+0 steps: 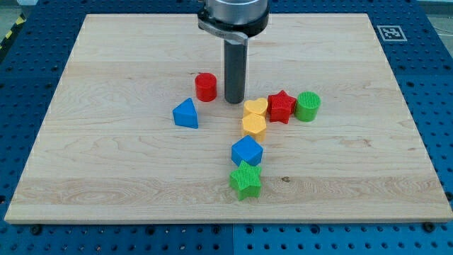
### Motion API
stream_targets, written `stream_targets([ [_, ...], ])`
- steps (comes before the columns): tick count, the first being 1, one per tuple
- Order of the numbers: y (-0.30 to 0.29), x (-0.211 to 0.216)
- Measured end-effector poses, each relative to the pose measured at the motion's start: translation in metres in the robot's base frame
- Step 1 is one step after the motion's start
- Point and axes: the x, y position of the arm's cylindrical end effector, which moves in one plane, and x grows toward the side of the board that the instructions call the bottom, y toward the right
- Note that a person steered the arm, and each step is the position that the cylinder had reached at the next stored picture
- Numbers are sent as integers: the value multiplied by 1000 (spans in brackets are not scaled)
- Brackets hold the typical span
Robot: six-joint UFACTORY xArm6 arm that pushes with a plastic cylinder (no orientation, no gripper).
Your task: Move the red circle towards the left center of the board
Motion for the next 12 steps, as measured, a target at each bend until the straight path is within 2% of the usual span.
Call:
stream_targets([
  [1, -36, -35],
  [2, -61, -48],
  [7, -53, -37],
  [8, -18, -16],
  [9, -17, -16],
  [10, -29, -3],
  [12, -86, -8],
])
